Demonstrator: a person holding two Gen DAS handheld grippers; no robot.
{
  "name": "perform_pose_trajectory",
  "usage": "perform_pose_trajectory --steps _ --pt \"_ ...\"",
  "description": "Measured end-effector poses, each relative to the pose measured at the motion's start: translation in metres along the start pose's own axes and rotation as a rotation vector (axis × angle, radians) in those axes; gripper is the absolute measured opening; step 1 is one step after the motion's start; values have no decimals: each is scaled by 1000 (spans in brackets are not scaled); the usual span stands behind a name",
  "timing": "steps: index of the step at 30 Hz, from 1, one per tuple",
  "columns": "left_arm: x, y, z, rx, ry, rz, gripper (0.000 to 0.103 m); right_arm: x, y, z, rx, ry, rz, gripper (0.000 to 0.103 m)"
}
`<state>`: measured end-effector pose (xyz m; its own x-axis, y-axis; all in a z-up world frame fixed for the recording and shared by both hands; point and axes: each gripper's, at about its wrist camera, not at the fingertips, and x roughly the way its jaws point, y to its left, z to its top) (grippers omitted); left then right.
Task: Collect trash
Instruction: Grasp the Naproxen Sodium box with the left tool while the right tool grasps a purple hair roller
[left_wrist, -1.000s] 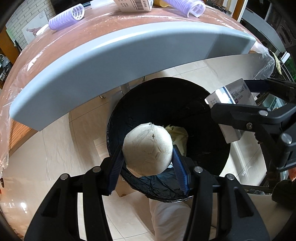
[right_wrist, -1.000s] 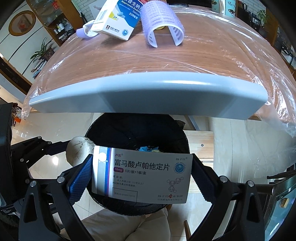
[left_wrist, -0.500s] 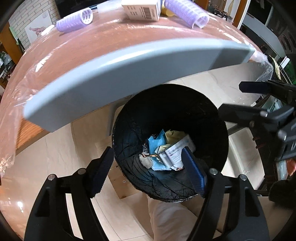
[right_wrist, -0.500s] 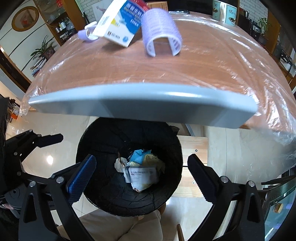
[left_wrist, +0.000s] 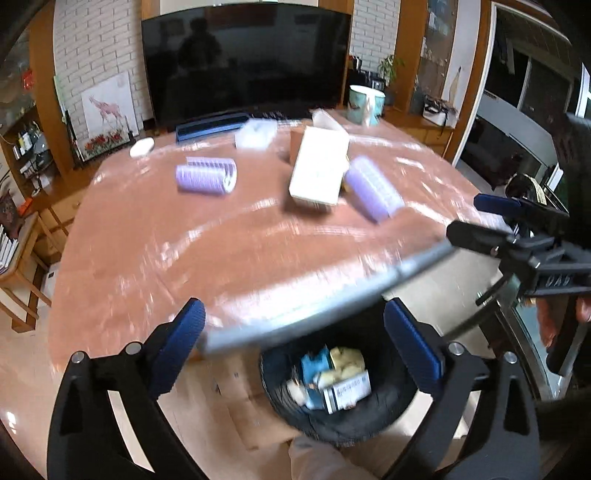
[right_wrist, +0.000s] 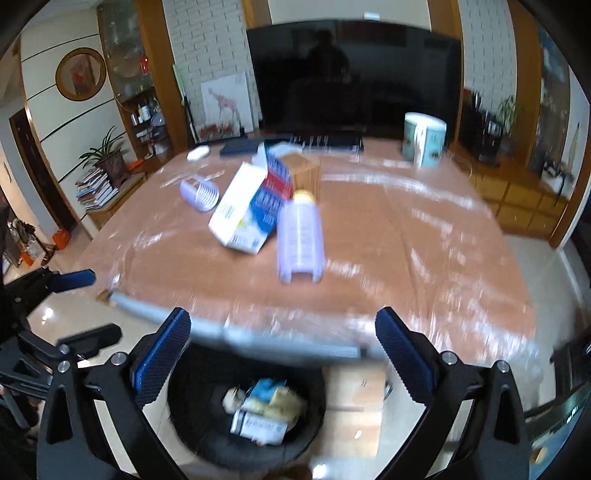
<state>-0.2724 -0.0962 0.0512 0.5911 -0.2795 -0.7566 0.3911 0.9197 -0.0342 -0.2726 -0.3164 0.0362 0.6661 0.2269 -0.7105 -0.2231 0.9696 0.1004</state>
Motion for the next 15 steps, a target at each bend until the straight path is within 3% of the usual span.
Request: perform_pose_trajectory --steps 4,10,15 --pt "22 4 23 29 -10 24 98 27 -1 16 -38 36 -58 99" --pt "46 8 62 46 -17 -38 98 67 -6 24 -68 105 -70 99" --pt "72 5 84 53 -1 -78 98 83 -9 28 -79 143 -54 92"
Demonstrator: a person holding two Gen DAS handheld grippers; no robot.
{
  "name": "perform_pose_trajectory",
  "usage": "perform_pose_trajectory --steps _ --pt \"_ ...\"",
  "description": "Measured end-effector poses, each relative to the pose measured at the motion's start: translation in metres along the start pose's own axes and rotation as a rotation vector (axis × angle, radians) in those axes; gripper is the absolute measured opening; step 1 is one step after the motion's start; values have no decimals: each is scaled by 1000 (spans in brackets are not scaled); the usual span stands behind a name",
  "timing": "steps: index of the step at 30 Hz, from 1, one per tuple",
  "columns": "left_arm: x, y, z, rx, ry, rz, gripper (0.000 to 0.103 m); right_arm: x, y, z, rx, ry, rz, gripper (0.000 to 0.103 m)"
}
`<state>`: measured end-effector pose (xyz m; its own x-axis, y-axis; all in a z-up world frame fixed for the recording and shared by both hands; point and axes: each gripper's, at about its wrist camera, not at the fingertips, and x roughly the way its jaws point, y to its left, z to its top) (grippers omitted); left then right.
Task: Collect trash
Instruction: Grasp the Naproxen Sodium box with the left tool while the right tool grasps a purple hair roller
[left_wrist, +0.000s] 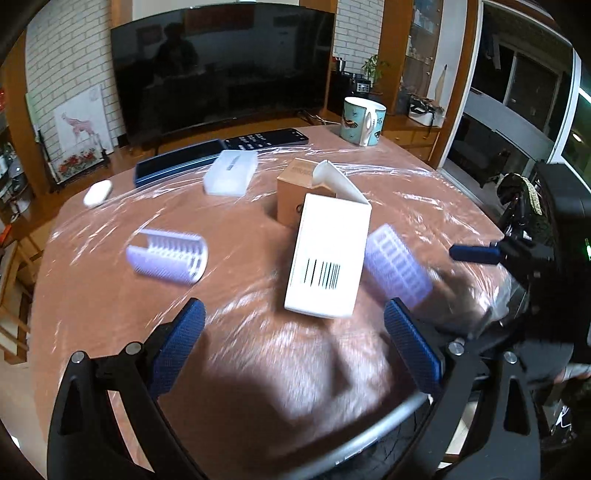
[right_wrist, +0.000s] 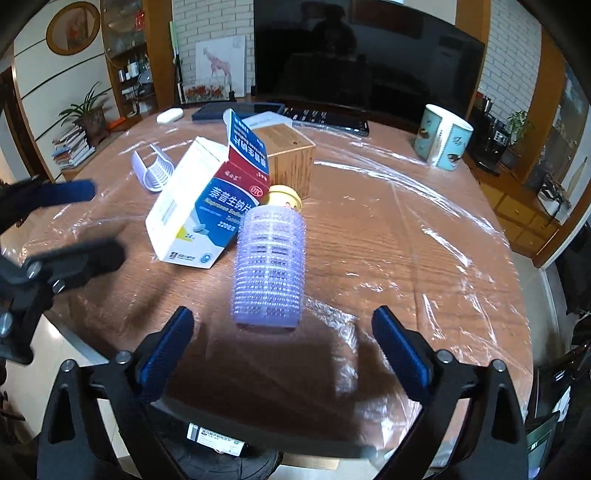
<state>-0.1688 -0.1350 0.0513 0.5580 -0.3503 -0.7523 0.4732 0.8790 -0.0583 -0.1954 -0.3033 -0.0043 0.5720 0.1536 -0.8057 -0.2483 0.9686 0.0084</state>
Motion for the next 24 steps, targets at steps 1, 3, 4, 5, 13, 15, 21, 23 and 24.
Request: perform_pose_trajectory --steps 1,3,4,5,13,15,21,23,24 --pt "5 0 4 1 6 -10 98 2 -1 1 4 5 6 91" --pt "13 -1 8 4 13 -21 98 8 -5 3 19 18 26 88" --pt "17 -3 10 6 16 -28 98 8 -3 3 22 21 32 86" --pt "19 -4 11 9 19 -33 98 10 -3 3 23 25 38 85" --pt "46 -10 21 33 72 -47 74 23 -4 10 35 51 57 72" --pt "49 -8 21 26 81 -54 67 26 -5 13 42 56 68 68" --pt "51 -4 18 10 97 -68 48 26 -8 17 40 49 82 45" --pt "49 -3 17 0 95 -64 48 25 -10 17 51 41 88 44" --pt "48 -2 16 -4 93 -62 48 23 -12 17 62 36 104 43"
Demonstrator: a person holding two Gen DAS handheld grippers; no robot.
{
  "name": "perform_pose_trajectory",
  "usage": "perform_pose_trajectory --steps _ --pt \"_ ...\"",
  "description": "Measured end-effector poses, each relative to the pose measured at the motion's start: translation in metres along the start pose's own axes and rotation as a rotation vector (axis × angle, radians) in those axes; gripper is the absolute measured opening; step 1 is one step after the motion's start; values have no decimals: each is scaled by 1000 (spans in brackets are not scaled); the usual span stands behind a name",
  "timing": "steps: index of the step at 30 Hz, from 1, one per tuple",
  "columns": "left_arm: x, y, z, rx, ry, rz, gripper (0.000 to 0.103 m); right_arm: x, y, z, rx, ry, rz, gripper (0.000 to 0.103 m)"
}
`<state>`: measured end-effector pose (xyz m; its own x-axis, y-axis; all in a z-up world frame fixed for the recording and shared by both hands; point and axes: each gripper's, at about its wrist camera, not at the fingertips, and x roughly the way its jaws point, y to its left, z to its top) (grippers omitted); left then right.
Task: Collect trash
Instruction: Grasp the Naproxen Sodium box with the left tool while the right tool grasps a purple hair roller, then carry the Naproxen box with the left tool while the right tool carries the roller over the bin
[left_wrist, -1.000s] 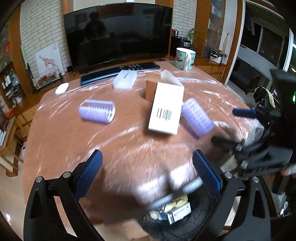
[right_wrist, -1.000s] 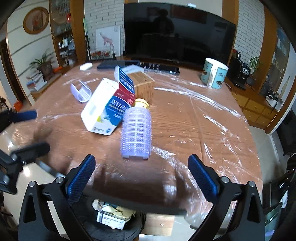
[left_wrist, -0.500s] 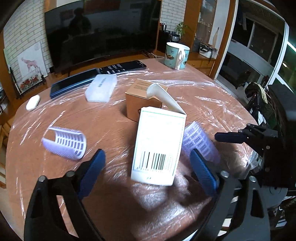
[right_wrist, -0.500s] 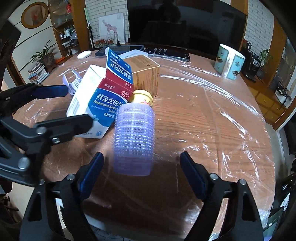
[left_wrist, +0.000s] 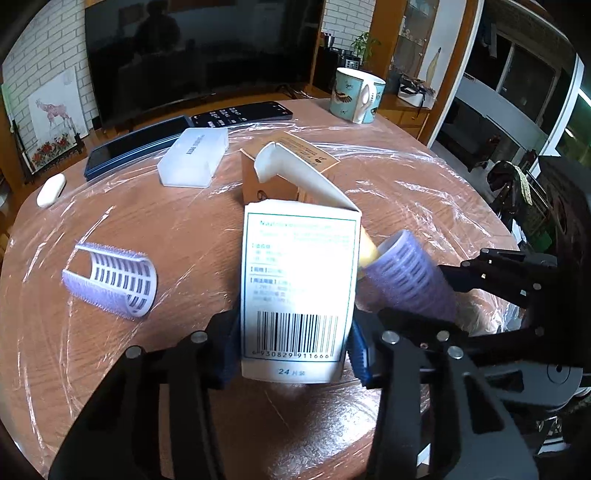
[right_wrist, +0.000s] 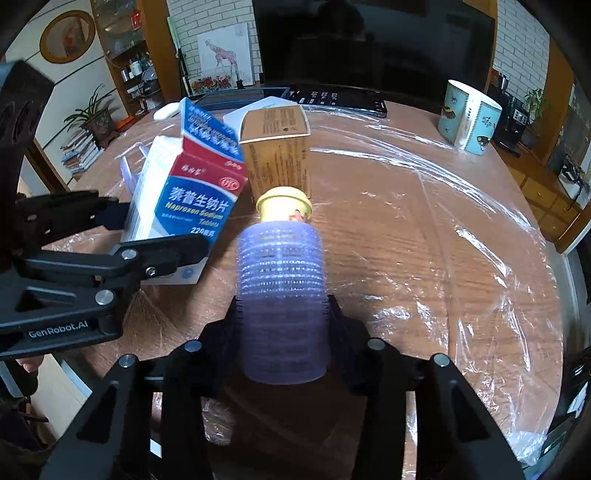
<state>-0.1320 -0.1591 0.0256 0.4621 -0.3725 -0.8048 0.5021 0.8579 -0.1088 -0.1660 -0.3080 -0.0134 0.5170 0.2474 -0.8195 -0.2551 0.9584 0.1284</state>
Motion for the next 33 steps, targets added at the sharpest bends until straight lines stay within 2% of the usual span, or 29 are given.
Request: perform_pose_trajectory --steps 9,33 --pt "-15 7 -14 -56 -9 12 48 -14 -10 -6 95 -18 103 43" --pt "-55 4 -51 -152 -33 49 48 -51 -11 -27 108 -49 182 43"
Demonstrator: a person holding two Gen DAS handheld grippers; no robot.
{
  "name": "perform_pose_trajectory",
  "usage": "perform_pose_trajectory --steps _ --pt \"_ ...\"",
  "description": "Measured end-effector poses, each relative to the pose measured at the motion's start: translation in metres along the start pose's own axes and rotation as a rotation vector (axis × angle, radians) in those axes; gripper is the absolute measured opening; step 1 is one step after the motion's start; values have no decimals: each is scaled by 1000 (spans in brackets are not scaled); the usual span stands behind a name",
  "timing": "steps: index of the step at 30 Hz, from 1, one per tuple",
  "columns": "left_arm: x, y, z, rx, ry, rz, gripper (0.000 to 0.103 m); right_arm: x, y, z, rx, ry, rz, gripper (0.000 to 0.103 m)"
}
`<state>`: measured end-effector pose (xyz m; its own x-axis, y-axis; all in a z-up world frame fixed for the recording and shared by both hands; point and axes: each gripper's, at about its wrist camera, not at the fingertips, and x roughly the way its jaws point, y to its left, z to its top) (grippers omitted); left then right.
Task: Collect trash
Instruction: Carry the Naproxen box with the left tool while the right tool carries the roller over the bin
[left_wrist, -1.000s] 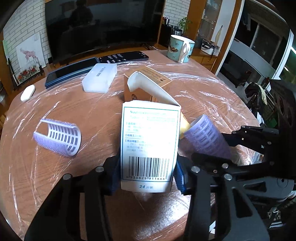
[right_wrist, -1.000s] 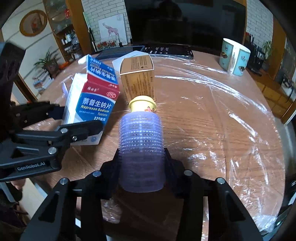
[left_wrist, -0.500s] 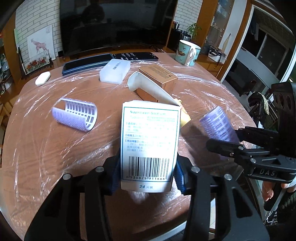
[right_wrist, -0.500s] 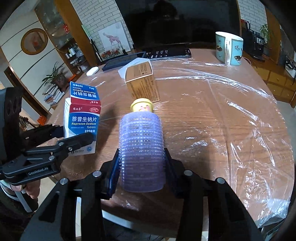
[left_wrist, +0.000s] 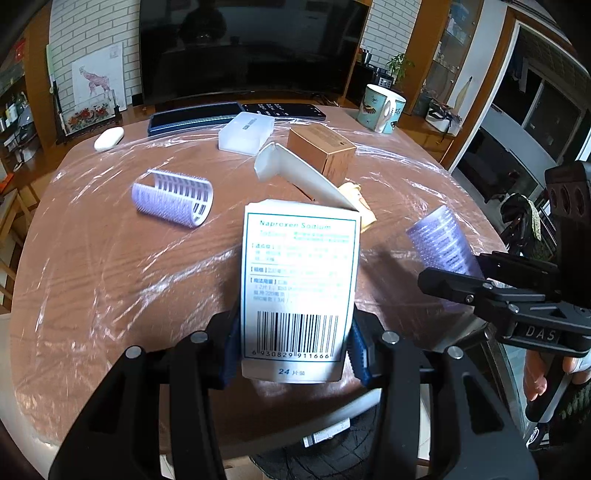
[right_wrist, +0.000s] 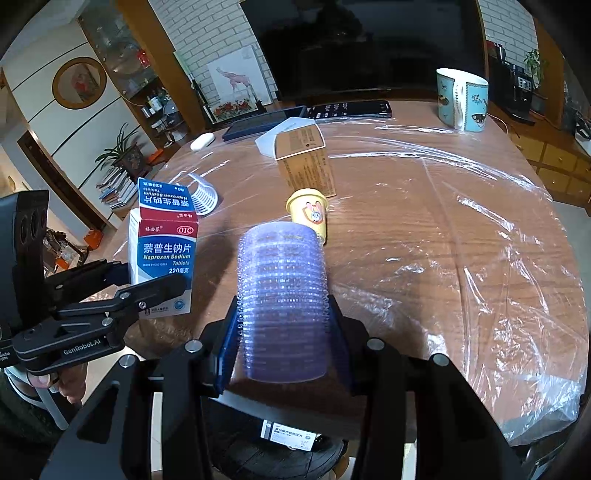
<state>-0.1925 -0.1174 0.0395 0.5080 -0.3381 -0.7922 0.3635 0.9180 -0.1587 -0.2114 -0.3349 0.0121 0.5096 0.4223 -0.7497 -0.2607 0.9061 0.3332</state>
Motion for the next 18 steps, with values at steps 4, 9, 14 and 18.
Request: perform_pose_trajectory --steps 4,9,14,18 --pt "-9 -3 -9 1 -2 4 48 -8 0 -7 -3 -2 11 43" --pt "-18 -4 -18 -8 -5 4 48 -16 10 -13 -13 -6 20 43" --pt "-25 -6 -26 -13 -6 4 48 -25 18 -21 -24 -8 24 43" --pt "-30 -10 -32 -9 -7 3 48 -31 21 -26 -31 -6 28 43"
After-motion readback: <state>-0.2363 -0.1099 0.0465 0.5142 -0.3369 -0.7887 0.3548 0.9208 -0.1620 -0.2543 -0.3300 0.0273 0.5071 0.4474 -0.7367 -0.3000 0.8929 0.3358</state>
